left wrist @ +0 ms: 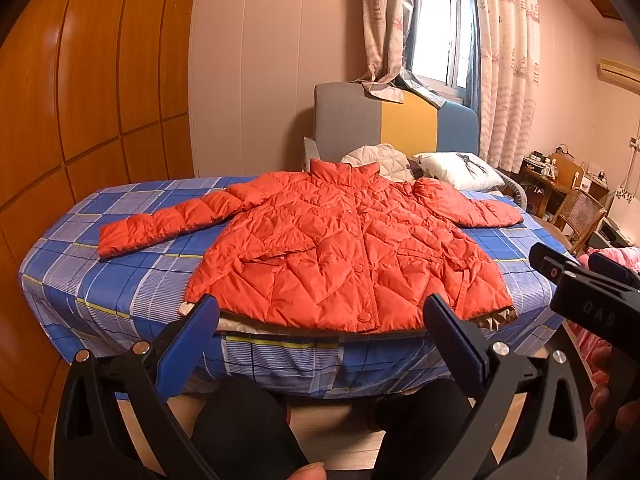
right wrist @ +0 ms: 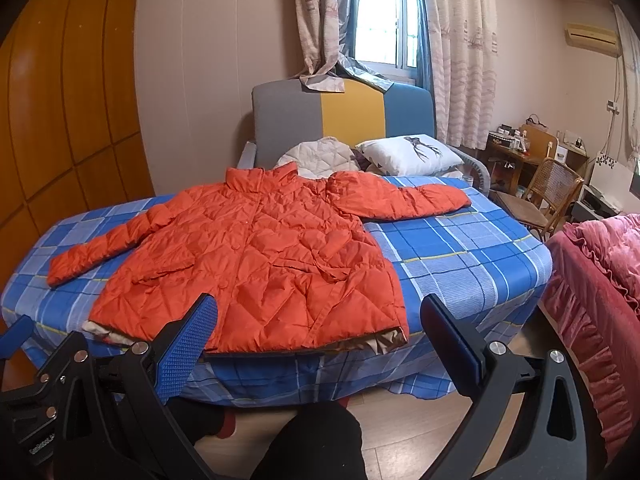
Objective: Fold large clothes
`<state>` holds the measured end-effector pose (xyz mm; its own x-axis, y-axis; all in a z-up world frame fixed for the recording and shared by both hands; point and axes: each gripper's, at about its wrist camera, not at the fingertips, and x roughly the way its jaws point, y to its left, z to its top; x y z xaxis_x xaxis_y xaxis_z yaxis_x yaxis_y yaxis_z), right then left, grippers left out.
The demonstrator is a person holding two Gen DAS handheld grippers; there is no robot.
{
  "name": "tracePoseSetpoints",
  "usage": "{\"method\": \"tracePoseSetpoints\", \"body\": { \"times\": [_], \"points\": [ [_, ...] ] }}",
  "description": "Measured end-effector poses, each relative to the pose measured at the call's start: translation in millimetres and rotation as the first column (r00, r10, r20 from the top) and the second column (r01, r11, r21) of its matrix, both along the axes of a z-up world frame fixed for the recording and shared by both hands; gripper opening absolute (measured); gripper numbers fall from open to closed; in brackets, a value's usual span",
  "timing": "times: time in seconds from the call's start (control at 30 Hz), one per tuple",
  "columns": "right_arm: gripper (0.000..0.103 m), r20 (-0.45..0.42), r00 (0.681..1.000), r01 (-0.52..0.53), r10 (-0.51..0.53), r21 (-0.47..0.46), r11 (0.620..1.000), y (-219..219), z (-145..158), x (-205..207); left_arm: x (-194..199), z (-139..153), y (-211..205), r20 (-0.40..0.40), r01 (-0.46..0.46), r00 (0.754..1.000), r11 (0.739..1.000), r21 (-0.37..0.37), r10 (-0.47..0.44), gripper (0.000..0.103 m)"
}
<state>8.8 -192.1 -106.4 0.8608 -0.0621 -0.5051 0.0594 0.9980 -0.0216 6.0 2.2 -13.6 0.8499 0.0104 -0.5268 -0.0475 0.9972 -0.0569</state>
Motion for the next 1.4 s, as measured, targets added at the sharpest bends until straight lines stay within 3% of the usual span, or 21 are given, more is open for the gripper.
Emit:
{"method": "tracePoseSetpoints", "body": {
  "times": [1.4],
  "points": [
    [0.100, 0.001, 1.000, -0.004, 0.004, -0.010, 1.000, 1.6, 2.6, -0.5, -2.1, 1.1, -3.1, -0.005, -0.004, 1.000, 1.000, -0.004, 0.004, 0.101]
  ]
}}
